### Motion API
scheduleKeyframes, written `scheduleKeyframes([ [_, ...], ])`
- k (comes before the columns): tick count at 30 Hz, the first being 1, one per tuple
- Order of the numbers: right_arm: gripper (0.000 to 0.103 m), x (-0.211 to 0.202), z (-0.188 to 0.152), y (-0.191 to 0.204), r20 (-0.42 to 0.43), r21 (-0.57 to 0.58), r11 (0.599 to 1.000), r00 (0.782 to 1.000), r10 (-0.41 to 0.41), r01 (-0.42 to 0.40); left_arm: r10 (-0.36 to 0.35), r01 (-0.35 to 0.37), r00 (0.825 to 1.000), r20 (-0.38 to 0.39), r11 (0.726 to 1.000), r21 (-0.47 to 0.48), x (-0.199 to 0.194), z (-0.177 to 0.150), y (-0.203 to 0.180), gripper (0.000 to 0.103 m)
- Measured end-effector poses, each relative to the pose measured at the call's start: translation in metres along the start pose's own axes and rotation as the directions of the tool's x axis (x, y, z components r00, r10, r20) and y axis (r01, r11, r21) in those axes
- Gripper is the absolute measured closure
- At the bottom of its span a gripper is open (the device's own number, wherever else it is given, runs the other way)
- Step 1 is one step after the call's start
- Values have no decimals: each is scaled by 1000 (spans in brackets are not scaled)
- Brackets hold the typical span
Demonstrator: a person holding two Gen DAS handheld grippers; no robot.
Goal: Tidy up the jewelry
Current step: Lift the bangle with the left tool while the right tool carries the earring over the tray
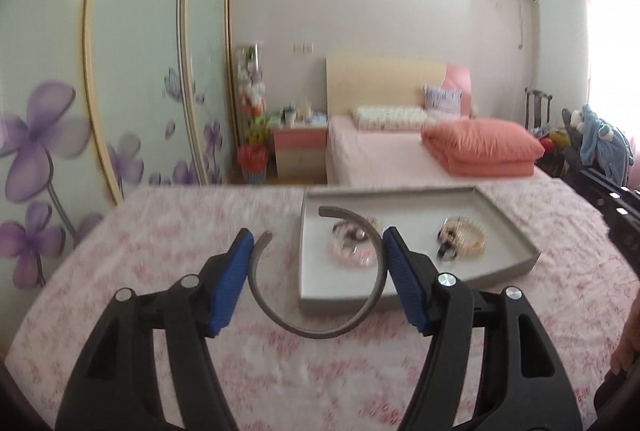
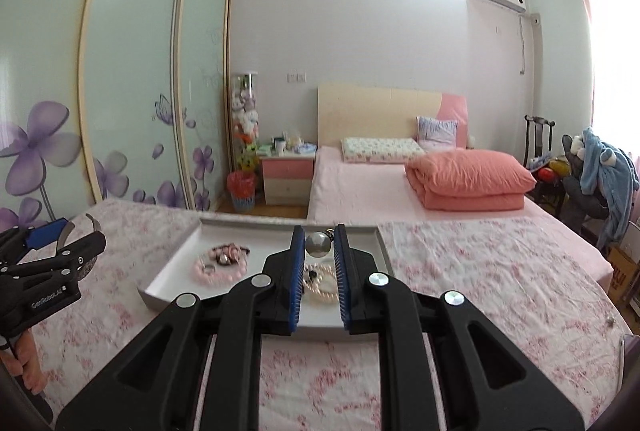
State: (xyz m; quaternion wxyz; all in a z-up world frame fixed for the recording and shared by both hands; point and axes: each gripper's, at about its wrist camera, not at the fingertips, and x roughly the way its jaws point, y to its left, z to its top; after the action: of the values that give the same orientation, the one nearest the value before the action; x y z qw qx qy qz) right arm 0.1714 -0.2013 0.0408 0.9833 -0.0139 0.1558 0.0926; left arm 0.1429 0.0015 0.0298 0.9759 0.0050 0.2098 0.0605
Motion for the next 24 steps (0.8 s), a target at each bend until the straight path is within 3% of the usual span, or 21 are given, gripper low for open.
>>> scheduleKeyframes([
  [7, 87, 7, 4, -2, 29, 23, 1000, 999, 13, -14, -7, 5, 997, 74, 1000, 19, -7, 10, -15, 38],
  [24, 87, 27, 10, -3, 26, 23, 1000, 999, 20, -21, -37, 35, 998, 59, 999, 38, 23, 19, -28, 38],
])
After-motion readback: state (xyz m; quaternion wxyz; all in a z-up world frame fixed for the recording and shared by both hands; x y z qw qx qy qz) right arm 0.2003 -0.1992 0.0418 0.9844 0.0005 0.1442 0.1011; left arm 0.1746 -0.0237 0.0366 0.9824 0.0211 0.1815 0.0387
